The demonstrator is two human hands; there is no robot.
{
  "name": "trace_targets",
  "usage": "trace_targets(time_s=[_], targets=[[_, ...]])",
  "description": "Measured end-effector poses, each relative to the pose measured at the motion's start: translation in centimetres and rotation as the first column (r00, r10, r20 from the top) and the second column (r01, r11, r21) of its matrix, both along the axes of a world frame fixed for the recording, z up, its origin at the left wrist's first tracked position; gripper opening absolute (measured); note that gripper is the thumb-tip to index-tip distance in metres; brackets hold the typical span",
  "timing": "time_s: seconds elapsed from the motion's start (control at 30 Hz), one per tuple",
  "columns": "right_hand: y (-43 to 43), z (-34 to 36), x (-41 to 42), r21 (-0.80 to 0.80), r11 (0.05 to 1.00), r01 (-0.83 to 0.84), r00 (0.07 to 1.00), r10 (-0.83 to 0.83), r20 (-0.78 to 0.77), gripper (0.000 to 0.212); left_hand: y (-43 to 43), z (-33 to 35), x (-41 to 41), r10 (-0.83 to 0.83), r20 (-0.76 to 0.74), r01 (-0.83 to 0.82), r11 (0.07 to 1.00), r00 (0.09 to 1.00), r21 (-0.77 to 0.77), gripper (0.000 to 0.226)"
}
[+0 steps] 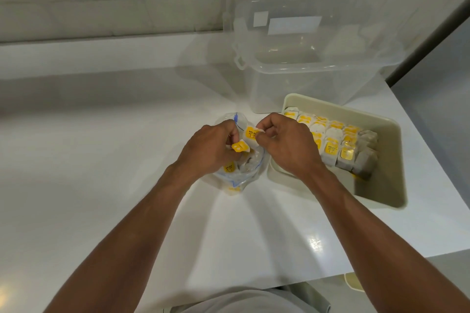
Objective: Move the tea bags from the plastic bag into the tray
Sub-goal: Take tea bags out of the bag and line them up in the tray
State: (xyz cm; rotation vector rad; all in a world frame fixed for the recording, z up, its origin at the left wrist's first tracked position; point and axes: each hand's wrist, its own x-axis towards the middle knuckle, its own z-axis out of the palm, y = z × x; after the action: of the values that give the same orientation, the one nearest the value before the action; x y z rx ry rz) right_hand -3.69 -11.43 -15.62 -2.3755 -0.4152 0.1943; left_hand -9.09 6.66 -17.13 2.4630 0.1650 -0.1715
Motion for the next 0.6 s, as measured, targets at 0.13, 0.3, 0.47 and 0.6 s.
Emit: trace_targets(time_s=[0.13,0.3,0.47,0.6], targets=[[-0.1,0.0,0.3,0.070,0.998,-0.001,0.999,0.004,-0.033,0.009,0.2,1.1,0.2,0.087,-0.016,-0.089,0.986,0.996,-0.144,0.029],[-0.3,0.2,0.6,0.216,0.975,0.048,0.990,-0.017,-0.143,0.010,0.1,1.5,0.4,0.163,-0.063,-0.175,0.916,0.985,-0.361,0.044],[-0.5,0.8,0.7,0.242,0.968,0.068,0.991,-0.037,-0.130,0.006,-0.3,2.7,0.3,0.158,-0.147,-0.213,0.812,0.976,-0.544,0.042],[-0.7,1.3,0.6,0.333,0.937,0.103,0.972,-0.023,-0.235,0.005,-0.6,3.6,0.0,-0.007,-0.319,-0.242,0.636,0.948,-0.733,0.028]])
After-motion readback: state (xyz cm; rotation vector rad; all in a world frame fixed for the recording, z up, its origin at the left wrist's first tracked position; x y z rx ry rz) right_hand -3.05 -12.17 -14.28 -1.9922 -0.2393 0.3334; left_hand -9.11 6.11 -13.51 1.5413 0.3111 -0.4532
